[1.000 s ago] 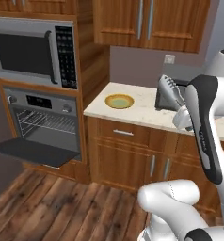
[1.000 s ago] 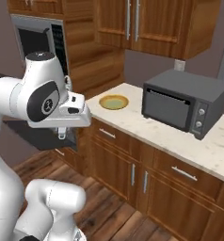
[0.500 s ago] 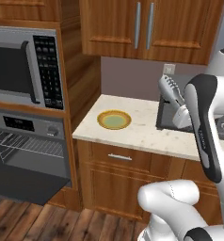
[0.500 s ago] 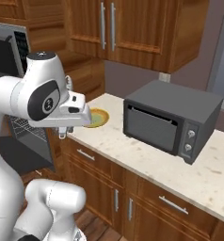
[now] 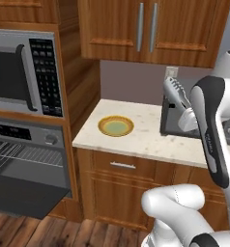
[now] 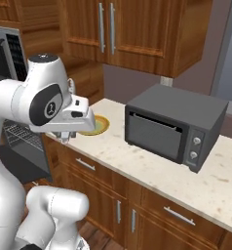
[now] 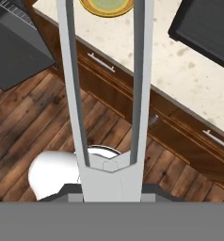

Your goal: Pick up the tongs from the counter and place them near the plate next to the oven.

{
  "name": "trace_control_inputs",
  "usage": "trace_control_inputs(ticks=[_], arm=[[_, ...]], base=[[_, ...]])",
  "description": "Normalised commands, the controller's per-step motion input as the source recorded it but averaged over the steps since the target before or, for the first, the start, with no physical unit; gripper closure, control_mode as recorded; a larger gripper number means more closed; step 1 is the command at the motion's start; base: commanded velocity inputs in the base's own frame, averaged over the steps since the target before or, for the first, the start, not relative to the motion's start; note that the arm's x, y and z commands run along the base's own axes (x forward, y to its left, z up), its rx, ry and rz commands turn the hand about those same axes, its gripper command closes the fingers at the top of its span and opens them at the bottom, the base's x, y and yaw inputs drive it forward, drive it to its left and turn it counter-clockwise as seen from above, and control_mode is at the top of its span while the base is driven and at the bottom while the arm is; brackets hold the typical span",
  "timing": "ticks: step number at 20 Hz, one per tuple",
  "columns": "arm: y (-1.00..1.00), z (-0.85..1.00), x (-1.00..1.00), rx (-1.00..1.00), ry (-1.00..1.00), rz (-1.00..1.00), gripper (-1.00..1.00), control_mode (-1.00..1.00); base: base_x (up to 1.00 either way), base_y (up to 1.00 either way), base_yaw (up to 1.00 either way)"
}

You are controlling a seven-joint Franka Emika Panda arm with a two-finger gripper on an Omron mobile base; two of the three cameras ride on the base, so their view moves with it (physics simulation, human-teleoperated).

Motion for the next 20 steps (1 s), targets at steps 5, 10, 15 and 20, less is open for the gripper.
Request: trace_control_inputs(ticks=[5,10,15,20], arm=[[0.0,0.0,0.0,0.0,0.0,0.0,1.0,1.0],[0.0,0.0,0.06,0.0,0.0,0.0,1.0,-1.0],[0.01,-0.86,0.3,0.04,0.17,0.0,1.0,-1.0],[0.0,-1.0,0.57,-0.05,0.11,0.05,1.0,-1.0]], base=[[0.05,0.13,-0.06],[0.0,0.0,0.0],[0.0,0.0,0.0],[0.0,0.0,0.0]])
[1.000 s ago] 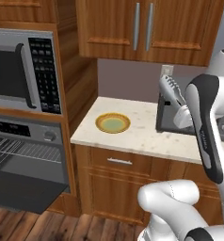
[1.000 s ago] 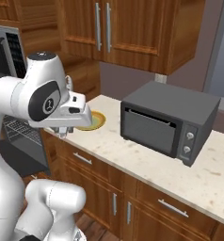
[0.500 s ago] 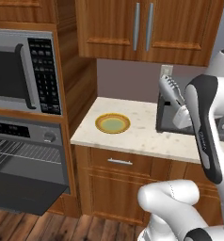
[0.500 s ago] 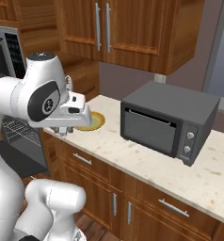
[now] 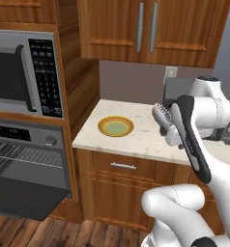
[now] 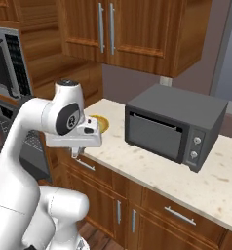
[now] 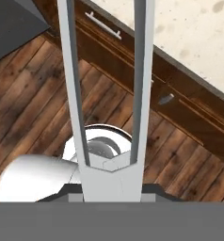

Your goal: Pick up the tongs from the counter and place them near the plate next to the oven.

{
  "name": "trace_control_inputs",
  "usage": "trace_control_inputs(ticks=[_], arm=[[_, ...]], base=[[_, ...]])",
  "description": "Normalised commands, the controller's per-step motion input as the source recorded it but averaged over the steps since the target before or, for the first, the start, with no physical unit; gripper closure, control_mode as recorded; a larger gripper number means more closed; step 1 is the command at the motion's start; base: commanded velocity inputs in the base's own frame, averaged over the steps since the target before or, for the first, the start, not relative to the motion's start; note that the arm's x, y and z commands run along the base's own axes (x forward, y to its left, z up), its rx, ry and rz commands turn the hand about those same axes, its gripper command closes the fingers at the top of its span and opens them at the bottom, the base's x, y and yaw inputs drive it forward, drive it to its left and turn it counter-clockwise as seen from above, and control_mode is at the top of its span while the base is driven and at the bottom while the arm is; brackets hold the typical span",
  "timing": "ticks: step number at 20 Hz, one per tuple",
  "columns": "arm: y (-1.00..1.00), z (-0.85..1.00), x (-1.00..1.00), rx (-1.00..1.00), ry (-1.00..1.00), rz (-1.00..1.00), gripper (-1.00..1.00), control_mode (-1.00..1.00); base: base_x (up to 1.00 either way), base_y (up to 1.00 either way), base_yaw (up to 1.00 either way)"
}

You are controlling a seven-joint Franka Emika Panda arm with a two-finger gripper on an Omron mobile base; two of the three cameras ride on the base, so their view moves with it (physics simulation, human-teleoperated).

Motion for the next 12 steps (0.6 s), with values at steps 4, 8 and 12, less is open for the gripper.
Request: trace_control_inputs(ticks=[4,8,12], arm=[[0.0,-0.98,0.79,-0.17,0.19,0.05,1.0,-1.0],[0.06,-0.69,0.79,-0.2,0.5,0.08,1.0,-1.0],[-0.15,-0.36,0.7,-0.03,0.36,0.04,1.0,-1.0]], base=[[0.0,0.0,0.0],[0.0,0.0,0.0],[0.0,0.0,0.0]])
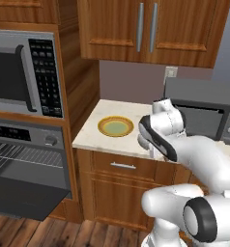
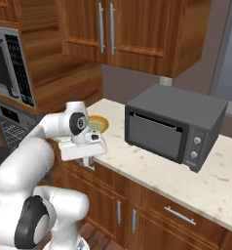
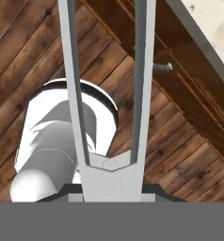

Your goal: Pick up the tongs from the counter and place them near the plate next to the oven.

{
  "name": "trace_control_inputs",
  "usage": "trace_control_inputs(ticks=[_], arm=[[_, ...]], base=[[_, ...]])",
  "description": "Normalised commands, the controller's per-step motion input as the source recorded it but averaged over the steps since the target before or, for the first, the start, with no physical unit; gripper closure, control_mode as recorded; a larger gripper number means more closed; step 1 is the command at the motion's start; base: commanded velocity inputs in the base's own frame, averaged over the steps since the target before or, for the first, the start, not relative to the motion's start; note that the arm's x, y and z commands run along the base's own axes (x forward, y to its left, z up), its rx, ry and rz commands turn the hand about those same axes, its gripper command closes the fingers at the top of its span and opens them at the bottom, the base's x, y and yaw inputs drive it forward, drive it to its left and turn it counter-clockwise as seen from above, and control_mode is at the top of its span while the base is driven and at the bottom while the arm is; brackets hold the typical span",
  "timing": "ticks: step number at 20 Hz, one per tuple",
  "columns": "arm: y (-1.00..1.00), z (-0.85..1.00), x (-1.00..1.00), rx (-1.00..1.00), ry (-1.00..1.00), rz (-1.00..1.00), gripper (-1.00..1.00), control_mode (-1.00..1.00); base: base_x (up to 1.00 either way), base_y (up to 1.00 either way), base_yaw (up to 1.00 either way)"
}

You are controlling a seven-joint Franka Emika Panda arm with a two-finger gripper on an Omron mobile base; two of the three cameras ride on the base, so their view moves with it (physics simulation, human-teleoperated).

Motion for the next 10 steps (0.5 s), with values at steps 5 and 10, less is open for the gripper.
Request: trace_control_inputs(ticks=[5,10], arm=[[-0.05,-0.01,0.95,0.01,0.04,0.0,1.0,-1.0],[-0.06,-0.02,0.89,0.04,0.0,0.0,1.0,-1.0]], base=[[0.0,0.0,0.0],[0.0,0.0,0.0]])
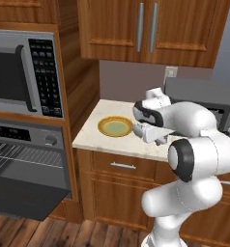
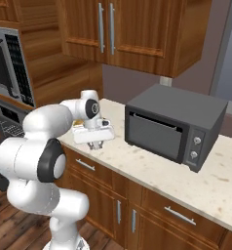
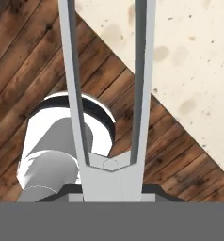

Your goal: Pick up the tongs from the counter and place them near the plate next to the oven.

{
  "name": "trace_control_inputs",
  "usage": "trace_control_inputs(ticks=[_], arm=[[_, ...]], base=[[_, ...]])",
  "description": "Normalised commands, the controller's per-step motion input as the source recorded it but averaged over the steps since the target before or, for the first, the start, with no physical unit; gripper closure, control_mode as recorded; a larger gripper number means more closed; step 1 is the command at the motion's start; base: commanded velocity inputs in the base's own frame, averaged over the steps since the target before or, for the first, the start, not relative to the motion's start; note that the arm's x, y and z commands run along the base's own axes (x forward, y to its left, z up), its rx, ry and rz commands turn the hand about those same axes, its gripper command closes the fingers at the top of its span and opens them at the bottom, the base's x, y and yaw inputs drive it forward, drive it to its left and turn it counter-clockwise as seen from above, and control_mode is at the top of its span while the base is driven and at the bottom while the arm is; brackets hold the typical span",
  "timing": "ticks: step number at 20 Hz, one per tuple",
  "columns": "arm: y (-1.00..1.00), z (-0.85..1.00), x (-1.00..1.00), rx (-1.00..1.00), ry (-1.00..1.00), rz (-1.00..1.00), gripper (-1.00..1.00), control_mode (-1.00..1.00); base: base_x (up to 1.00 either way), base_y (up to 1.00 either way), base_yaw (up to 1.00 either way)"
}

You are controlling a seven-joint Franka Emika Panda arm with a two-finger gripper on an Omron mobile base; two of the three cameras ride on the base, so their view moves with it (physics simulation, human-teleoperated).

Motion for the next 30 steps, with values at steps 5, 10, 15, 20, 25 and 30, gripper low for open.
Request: trace_control_inputs(ticks=[5,10,15,20,25,30], arm=[[-0.17,-0.25,0.21,0.04,0.0,0.0,1.0,-1.0],[-0.41,-0.33,0.01,0.05,-0.09,-0.02,1.0,-1.0],[-0.15,-0.14,0.45,0.03,-0.24,-0.07,1.0,-1.0],[0.02,-0.15,0.64,0.04,-0.21,-0.01,1.0,-1.0],[0.04,-0.36,0.73,0.06,-0.1,0.0,1.0,-1.0],[0.01,-0.43,0.47,0.02,-0.01,0.0,1.0,-1.0]], base=[[0.0,0.0,0.0],[0.0,0.0,0.0],[0.0,0.0,0.0],[0.0,0.0,0.0],[0.0,0.0,0.0],[0.0,0.0,0.0]])
